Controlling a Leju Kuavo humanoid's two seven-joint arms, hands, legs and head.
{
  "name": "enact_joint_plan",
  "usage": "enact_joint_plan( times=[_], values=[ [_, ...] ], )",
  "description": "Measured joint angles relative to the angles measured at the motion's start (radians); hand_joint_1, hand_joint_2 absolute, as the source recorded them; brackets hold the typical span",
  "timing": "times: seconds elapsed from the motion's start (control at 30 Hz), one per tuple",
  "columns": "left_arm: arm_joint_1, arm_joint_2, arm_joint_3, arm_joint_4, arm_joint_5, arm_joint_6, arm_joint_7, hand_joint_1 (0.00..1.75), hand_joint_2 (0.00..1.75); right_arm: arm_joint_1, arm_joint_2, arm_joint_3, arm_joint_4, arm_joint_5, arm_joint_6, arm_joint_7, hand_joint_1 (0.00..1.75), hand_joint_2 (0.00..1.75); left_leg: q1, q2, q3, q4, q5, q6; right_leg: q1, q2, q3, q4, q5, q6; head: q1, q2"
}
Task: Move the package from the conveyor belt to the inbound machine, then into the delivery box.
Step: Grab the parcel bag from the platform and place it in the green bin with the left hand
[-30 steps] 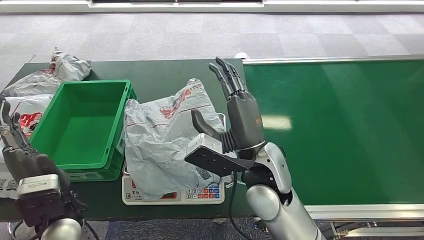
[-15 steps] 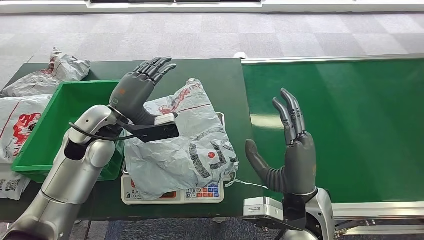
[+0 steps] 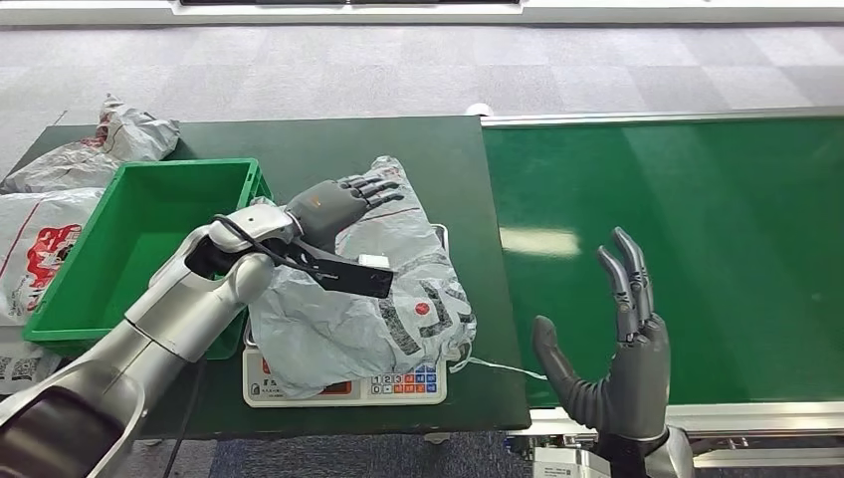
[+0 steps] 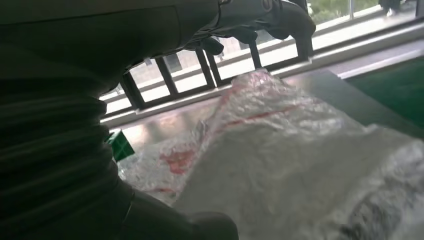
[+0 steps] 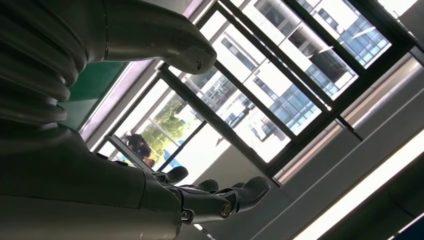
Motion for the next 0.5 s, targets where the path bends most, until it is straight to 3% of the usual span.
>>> enact_joint_plan(
  times=[0.2, 0.5],
  values=[
    [-0.012, -0.039, -0.135, 0.213, 0.026, -0.012, -0.039, 0.00, 1.75, 0.029, -0.012, -0.004, -0.014, -0.008, -0.024, 0.005, 0.00, 1.75, 0.000, 0.002, 0.000, 0.000, 0.000, 0.000, 0.000, 0.001, 0.000, 0.000, 0.000, 0.000, 0.000, 0.000],
    [-0.019, -0.058, -0.210, 0.349, 0.050, -0.005, -0.065, 0.00, 1.75, 0.027, -0.017, -0.006, -0.015, -0.028, -0.006, -0.009, 0.00, 1.75, 0.000, 0.002, 0.007, -0.002, -0.007, 0.003, 0.000, -0.001, 0.017, 0.000, -0.007, 0.002, 0.000, 0.000]
  ],
)
